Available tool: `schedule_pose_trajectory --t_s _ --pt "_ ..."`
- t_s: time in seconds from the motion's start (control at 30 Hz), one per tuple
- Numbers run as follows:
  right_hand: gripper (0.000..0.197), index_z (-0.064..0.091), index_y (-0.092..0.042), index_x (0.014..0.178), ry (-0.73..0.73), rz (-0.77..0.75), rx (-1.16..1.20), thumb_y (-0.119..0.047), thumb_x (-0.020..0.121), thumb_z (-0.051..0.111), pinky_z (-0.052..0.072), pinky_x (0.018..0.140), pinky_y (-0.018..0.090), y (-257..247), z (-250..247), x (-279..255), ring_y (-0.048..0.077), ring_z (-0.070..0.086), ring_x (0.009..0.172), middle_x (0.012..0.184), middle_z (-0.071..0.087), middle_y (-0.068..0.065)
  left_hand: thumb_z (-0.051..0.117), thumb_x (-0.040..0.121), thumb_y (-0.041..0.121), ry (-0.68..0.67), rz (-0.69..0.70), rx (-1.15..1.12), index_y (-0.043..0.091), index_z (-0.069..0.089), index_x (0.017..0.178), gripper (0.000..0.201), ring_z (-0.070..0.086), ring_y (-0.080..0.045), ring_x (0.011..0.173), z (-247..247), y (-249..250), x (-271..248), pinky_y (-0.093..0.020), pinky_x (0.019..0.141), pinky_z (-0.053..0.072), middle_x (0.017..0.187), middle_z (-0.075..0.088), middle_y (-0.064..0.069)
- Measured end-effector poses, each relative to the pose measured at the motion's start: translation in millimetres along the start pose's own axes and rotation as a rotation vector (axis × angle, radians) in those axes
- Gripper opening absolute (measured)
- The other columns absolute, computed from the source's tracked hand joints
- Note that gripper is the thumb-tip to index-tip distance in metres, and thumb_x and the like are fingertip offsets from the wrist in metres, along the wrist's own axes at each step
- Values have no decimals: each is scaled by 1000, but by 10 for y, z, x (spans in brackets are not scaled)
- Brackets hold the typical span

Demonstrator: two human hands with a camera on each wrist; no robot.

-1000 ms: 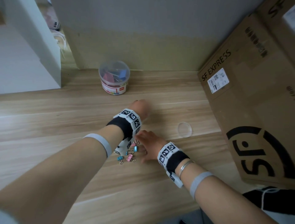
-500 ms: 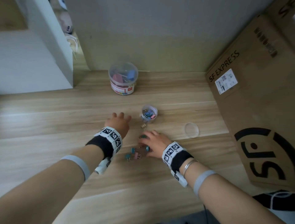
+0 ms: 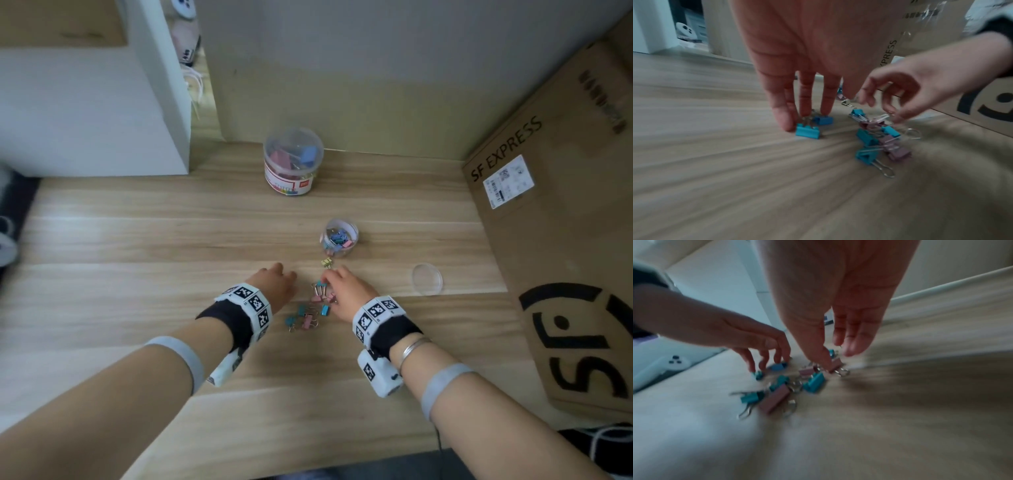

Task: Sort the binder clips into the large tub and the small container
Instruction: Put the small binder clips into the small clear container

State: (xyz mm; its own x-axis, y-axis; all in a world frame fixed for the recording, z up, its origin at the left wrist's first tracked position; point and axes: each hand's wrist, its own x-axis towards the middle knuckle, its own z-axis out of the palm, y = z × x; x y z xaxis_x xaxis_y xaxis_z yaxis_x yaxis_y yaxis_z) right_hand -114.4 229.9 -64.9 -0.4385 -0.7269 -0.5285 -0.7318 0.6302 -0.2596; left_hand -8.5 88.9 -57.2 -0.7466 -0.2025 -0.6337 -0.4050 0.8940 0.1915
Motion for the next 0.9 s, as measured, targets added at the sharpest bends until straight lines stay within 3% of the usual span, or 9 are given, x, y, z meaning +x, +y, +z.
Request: schedule_pose_trajectory --t_s 0.07,0.17,0.3,0.4,0.5,0.57,0.67,0.9 --pt "56 40 -21 131 46 -2 -46 -12 81 63 53 74 34 -38 -79 55 25 60 98 142 33 3 41 95 34 6 0 -72 14 42 130 40 49 -32 115 18 52 8 -42 94 47 128 45 -12" --pt "64 30 -19 141 32 5 -213 -11 84 58 48 93 39 -75 -106 135 30 45 124 153 19 5 54 81 58 -36 -6 -53 16 38 132 68 44 -29 119 55 130 1 -42 93 46 129 42 -5" --pt "65 23 -17 145 -79 -29 -281 -11 88 53 42 102 41 -97 -54 124 33 34 130 156 10 7 57 72 67 -11 -50 41 17 31 135 85 41 -30 120 132 220 -52 -42 88 49 131 37 -2" --pt "65 24 -23 145 -101 -103 -232 -31 87 52 43 101 43 -68 -19 16 30 34 131 153 18 3 58 74 64 -3 -56 65 19 24 140 87 40 -31 119 208 245 -39 -41 88 50 133 33 -3" --pt "88 20 -26 145 -192 -120 -326 -48 75 69 44 101 46 -5 30 -53 32 27 135 156 9 1 63 76 55 -13 -91 13 18 22 140 84 40 -32 122 217 253 -1 -42 91 50 137 28 -3" --pt "91 23 -24 143 -214 -132 -365 -42 71 76 41 104 46 3 62 -49 35 23 135 157 5 3 64 82 43 -25 -85 -7 18 21 141 77 41 -33 123 207 271 24 -43 95 49 139 26 -5" --pt "71 35 -18 136 -184 -195 -336 -26 76 74 38 107 43 -49 82 -6 38 29 130 153 12 9 58 88 20 -11 -12 -50 15 21 142 66 45 -35 122 192 287 48 -43 98 45 138 30 -9" --pt "56 44 -20 135 -216 -218 -289 -17 83 65 43 100 44 -56 55 54 37 45 115 138 29 13 50 89 11 3 86 -88 19 31 139 55 50 -34 113 188 321 98 -40 94 44 125 41 -12"
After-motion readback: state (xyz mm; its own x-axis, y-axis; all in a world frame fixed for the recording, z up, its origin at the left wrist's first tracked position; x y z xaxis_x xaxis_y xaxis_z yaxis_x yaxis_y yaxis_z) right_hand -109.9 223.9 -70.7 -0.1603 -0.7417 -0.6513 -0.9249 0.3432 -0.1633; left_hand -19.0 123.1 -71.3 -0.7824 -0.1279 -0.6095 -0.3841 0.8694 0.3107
